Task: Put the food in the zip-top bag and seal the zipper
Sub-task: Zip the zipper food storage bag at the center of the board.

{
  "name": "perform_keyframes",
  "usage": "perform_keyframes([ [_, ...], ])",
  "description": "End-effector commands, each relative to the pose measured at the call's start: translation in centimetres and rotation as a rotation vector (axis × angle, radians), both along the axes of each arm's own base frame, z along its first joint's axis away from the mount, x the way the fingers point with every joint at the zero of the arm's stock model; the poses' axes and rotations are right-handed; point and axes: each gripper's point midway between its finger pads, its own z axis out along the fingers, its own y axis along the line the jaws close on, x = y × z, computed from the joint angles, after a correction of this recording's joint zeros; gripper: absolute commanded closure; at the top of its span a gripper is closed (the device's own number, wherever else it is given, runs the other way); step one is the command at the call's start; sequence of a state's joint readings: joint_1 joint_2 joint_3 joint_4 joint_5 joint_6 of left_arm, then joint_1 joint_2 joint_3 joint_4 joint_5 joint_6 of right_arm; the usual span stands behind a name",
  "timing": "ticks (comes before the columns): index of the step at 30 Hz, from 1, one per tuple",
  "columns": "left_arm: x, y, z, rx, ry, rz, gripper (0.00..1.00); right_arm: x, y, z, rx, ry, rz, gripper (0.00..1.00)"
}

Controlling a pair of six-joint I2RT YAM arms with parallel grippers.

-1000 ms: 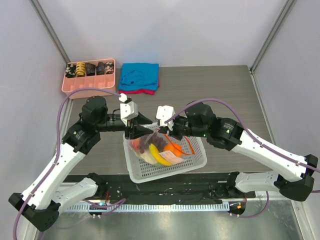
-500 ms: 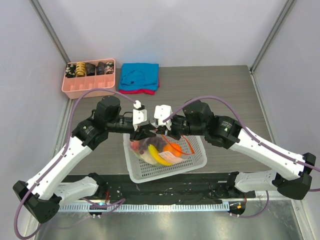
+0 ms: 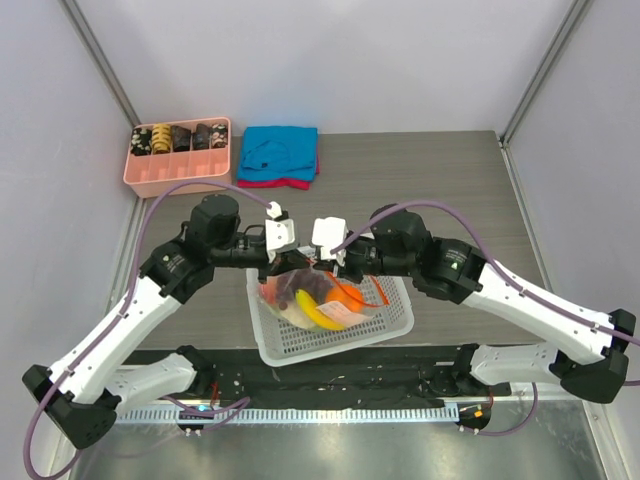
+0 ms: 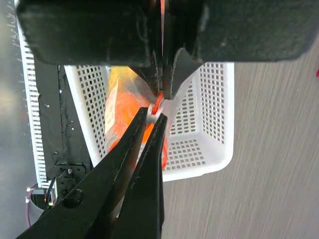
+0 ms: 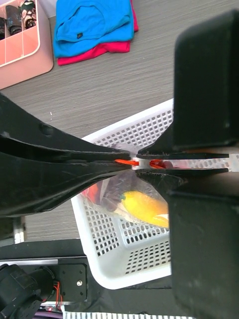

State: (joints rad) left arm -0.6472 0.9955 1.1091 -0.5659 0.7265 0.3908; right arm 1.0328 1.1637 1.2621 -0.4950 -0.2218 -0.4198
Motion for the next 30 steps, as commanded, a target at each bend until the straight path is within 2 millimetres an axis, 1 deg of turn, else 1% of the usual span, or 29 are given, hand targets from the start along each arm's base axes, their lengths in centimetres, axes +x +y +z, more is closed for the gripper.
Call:
perform_keyframes([
  [1, 0.2, 0.4, 4.5, -0.102, -0.082, 0.051, 1.00, 0.1, -2.1, -1.3, -0.045, -0.048, -0.034, 0.99],
  [8, 1.0, 0.9, 7.2, -0.182, -0.096, 0.141, 1.00, 0.4, -3.8, -2.6, -0.081, -0.059, -0.081, 0.99],
  [9, 1.2, 1.1, 7.5, -0.186, -0.096, 0.158, 1.00, 0.3, -4.0, -2.7, -0.087, -0.062, -0.083, 0.99],
  [10, 1.6, 1.3, 8.1, -0.203, -0.105, 0.179, 1.00, 0.5, -4.5, -2.8, -0.091, -0.069, -0.093, 0.99],
  [12, 1.9, 1.5, 8.6, -0.220, -0.084, 0.193, 1.00, 0.9, -5.1, -2.6, -0.091, -0.081, -0.113, 0.99],
  [14, 1.5, 1.5, 8.0, -0.198, -0.066, 0.164, 1.00, 0.9, -5.5, -2.1, -0.077, -0.087, -0.115, 0.99],
  [15, 0.7, 1.1, 7.5, -0.179, -0.081, 0.088, 1.00, 0.9, -5.4, -1.8, -0.071, -0.094, -0.110, 0.99],
  [16, 0.4, 1.1, 7.0, -0.167, -0.062, 0.077, 0.92, 0.7, -5.4, -1.6, -0.064, -0.096, -0.101, 0.99],
  [17, 0.5, 1.0, 6.7, -0.165, -0.053, 0.076, 0.88, 0.6, -5.2, -1.4, -0.058, -0.094, -0.095, 0.99],
  [18, 0.5, 0.9, 6.4, -0.162, -0.046, 0.070, 0.83, 0.4, -5.0, -0.7, -0.037, -0.086, -0.086, 0.99],
  [19, 0.7, 0.8, 6.0, -0.156, -0.035, 0.068, 0.68, 0.3, -4.7, -0.3, -0.021, -0.081, -0.080, 0.99],
  [20, 0.7, 0.6, 6.1, -0.162, -0.036, 0.064, 0.59, 0.4, -4.3, 0.1, -0.005, -0.080, -0.076, 0.99],
  [22, 0.7, 0.3, 5.6, -0.157, -0.021, 0.046, 0.45, 0.4, -3.6, 1.8, 0.040, -0.080, -0.065, 0.99],
  [24, 0.6, -0.1, 5.4, -0.155, -0.009, 0.029, 0.39, 0.6, -2.6, 3.2, 0.073, -0.088, -0.051, 0.99],
  [25, 0.7, -0.4, 5.0, -0.147, 0.000, 0.025, 0.36, 0.4, -2.3, 3.5, 0.081, -0.083, -0.035, 0.99],
  [26, 0.7, -0.5, 4.7, -0.141, 0.004, 0.018, 0.34, 0.4, -2.0, 4.0, 0.094, -0.084, -0.026, 0.99],
  [27, 0.6, -0.7, 4.5, -0.137, 0.008, 0.008, 0.30, 0.4, -1.6, 4.4, 0.101, -0.085, -0.017, 0.99],
  [30, 0.4, -1.2, 3.8, -0.124, 0.019, -0.012, 0.26, 0.4, -0.8, 4.9, 0.115, -0.083, 0.007, 0.99],
])
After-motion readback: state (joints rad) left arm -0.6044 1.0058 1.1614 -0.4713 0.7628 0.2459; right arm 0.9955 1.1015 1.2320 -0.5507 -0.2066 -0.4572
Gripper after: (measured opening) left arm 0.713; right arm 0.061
